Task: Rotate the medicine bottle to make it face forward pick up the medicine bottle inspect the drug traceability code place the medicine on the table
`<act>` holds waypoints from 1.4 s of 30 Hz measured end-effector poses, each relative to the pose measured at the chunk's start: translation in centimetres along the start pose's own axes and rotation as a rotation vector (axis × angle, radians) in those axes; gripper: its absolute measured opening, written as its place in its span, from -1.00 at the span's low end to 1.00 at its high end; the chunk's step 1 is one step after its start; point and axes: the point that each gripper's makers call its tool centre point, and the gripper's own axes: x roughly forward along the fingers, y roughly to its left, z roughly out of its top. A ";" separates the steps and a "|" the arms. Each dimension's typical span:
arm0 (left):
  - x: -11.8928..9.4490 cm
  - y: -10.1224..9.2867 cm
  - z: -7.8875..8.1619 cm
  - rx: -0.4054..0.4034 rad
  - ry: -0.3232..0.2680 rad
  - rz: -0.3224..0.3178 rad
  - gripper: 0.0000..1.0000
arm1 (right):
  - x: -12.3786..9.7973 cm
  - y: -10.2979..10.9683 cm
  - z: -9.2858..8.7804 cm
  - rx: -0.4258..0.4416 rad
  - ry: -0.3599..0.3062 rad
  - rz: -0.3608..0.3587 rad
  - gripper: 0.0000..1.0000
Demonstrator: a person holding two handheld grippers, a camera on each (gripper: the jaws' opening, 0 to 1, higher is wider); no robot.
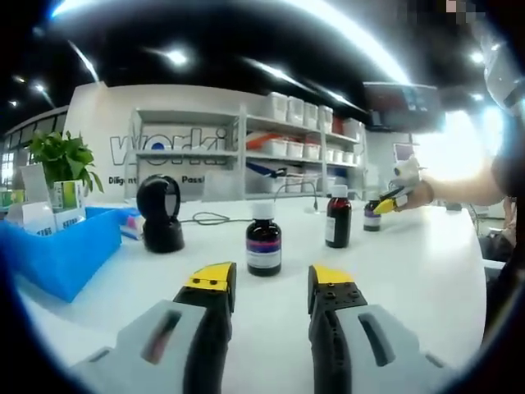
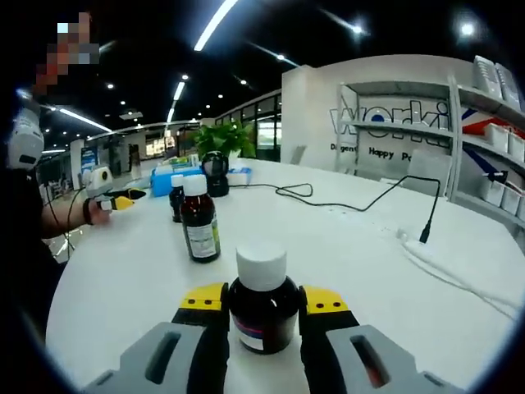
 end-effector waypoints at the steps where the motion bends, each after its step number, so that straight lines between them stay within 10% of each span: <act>1: 0.0 0.0 0.0 0.000 0.000 0.000 -0.44 | 0.0 0.1 0.0 0.007 0.003 -0.018 -0.43; 29: 0.0 0.2 0.0 0.016 -0.004 0.014 -0.45 | -0.5 -0.1 -0.6 0.199 -0.019 -0.475 -0.43; 42: 0.1 -0.2 0.2 0.013 -0.013 -0.014 -0.46 | -0.4 -0.4 -1.0 0.208 -0.027 -0.504 -0.42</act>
